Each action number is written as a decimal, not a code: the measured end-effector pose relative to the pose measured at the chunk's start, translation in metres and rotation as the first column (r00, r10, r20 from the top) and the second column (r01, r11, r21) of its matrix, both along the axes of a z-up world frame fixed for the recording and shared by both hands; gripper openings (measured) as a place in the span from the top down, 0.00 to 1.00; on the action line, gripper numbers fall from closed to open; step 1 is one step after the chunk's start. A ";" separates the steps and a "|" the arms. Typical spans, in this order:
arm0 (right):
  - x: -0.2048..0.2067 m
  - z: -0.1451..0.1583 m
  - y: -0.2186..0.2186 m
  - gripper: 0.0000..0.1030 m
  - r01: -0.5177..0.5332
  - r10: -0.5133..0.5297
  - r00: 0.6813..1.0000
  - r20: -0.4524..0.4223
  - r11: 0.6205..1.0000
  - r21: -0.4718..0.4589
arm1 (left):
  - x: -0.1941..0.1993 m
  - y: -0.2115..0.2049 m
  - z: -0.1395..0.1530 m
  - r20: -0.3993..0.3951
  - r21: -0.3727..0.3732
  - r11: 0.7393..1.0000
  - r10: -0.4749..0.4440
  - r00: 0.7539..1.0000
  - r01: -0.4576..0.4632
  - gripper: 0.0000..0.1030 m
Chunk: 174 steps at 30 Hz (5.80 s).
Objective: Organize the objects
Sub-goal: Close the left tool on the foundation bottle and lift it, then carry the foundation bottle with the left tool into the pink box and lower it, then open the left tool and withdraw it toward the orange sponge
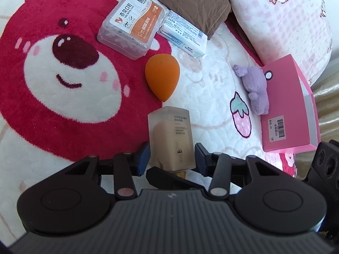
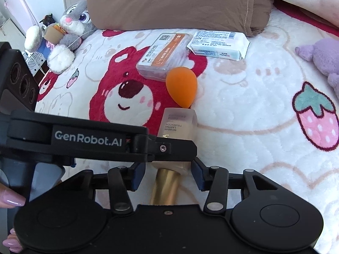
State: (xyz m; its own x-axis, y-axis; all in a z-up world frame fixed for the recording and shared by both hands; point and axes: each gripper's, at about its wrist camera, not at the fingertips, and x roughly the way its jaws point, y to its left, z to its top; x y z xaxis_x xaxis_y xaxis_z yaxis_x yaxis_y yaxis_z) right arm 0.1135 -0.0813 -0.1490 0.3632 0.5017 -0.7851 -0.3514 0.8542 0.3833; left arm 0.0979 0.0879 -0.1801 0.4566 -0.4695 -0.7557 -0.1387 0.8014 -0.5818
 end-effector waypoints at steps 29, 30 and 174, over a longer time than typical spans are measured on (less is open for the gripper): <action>-0.086 0.148 -0.074 0.57 0.015 0.013 0.938 0.347 0.997 -0.078 | -0.052 -0.083 0.163 0.315 0.047 0.984 -0.179 0.932 0.173 0.59; -0.086 0.154 -0.083 0.58 0.037 -0.009 0.933 0.361 0.997 -0.071 | -0.050 -0.091 0.170 0.321 0.047 0.981 -0.192 0.927 0.187 0.59; -0.032 0.162 -0.071 0.15 -0.076 0.104 0.924 0.369 0.993 -0.089 | 0.006 -0.006 0.166 0.102 0.226 0.974 -0.027 0.994 0.003 0.14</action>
State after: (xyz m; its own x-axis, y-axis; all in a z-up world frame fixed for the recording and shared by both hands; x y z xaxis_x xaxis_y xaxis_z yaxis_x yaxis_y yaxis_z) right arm 0.0814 -0.1519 0.0135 0.5922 0.4930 -0.6374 -0.5331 0.8329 0.1489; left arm 0.1037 0.0823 -0.0144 0.5321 -0.3006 -0.7916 -0.0739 0.9148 -0.3970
